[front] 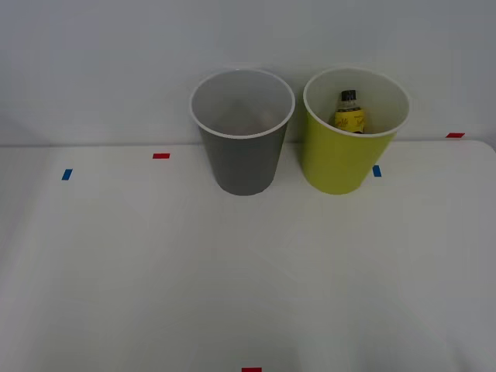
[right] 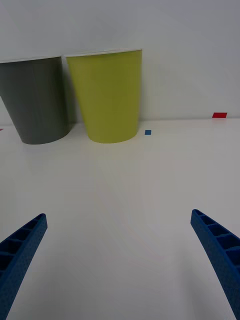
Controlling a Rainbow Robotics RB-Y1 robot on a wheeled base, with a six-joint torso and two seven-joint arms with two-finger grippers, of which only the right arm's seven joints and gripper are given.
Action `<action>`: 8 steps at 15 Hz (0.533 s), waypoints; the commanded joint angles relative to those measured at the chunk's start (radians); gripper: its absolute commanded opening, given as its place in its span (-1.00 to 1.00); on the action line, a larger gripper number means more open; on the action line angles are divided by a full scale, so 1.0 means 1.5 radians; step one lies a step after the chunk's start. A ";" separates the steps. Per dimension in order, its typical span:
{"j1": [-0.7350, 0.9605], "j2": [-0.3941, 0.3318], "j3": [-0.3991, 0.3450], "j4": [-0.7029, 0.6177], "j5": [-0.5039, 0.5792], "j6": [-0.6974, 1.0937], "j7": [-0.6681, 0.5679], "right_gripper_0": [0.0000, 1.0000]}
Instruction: Put cans in the gray bin, plastic bottles in the light green bin
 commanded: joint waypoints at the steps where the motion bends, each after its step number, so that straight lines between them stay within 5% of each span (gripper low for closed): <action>1: 0.000 0.000 0.000 0.000 0.000 0.000 0.000 1.00; 8: 0.000 0.000 0.000 0.000 0.000 0.000 0.000 1.00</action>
